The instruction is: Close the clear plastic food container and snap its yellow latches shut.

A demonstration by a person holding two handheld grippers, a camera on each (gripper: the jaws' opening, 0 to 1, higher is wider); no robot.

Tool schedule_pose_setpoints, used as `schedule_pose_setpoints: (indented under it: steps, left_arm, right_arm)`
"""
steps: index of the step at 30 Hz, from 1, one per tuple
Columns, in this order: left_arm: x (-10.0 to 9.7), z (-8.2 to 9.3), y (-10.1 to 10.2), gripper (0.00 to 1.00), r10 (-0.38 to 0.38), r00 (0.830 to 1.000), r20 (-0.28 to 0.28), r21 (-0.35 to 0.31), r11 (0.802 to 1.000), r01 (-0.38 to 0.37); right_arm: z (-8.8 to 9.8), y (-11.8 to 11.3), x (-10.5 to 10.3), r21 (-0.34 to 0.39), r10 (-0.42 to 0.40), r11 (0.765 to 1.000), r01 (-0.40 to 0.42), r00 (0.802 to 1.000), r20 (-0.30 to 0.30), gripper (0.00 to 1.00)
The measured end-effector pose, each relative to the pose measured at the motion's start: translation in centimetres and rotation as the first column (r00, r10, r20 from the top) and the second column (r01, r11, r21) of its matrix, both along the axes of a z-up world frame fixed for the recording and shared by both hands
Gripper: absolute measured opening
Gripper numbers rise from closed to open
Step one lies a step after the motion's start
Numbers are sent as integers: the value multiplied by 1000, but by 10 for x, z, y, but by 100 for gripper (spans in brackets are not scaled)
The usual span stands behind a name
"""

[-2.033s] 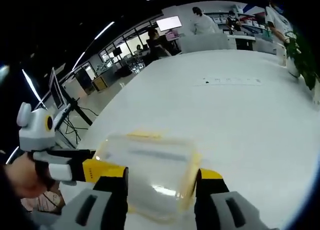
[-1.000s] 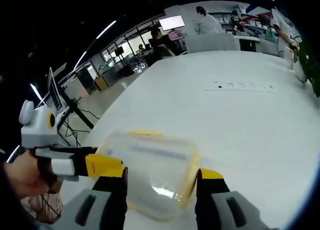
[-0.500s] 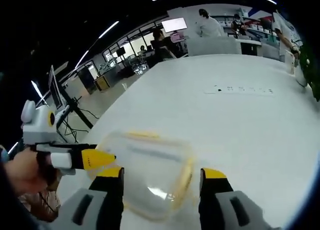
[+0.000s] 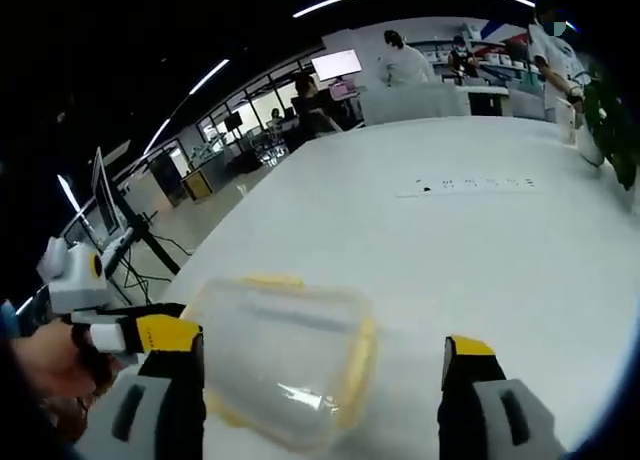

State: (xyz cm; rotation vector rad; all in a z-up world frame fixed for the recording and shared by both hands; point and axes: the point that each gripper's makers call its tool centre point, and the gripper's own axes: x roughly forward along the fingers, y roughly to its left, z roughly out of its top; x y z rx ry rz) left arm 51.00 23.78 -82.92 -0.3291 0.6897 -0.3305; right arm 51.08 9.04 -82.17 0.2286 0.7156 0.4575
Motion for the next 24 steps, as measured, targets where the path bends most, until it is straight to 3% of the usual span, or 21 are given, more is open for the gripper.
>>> schedule_pose_setpoints:
  steps: [6, 15, 24]
  left_arm:
    - [-9, 4, 1, 99, -14, 1000, -6, 2, 1000, 14]
    - [-26, 21, 7, 99, -48, 999, 22, 47, 998, 47]
    - [-55, 60, 14, 99, -118, 991, 61, 111, 988, 111]
  right_arm:
    - [4, 0, -7, -16, 19, 1000, -19, 1000, 3, 100]
    - [28, -12, -34, -28, 38, 999, -37, 998, 51, 100]
    - [66, -24, -67, -24, 75, 997, -73, 992, 99, 100]
